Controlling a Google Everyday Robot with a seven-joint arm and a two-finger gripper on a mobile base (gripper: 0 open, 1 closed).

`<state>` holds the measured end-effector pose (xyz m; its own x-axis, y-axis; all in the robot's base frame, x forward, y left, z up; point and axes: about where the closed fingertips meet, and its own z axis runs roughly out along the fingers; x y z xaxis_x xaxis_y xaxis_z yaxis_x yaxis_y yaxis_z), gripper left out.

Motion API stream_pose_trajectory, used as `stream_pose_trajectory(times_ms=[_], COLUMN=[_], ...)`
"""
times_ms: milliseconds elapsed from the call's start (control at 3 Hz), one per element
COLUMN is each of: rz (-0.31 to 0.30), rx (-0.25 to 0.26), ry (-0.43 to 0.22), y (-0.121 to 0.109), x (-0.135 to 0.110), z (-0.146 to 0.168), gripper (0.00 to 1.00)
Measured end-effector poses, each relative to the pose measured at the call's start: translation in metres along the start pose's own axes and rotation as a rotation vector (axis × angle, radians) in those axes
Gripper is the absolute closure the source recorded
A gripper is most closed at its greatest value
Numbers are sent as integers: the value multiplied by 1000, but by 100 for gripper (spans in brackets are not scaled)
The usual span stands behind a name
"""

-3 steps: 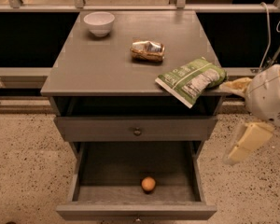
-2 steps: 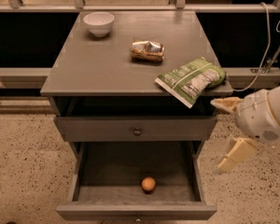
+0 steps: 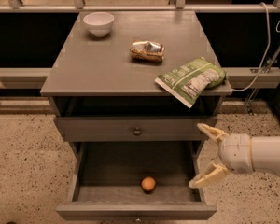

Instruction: Pick orange from middle drawer and place on counter

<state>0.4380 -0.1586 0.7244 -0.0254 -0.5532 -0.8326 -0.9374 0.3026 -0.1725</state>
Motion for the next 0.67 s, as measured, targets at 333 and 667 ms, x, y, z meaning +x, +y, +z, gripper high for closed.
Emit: stream_pose_trajectory(times_ms=[333,667], rz=[-51,-1], rx=[-17,-35], ry=[-20,-21], y=[5,5], x=[8,29], z=[9,36], gripper=[0,0])
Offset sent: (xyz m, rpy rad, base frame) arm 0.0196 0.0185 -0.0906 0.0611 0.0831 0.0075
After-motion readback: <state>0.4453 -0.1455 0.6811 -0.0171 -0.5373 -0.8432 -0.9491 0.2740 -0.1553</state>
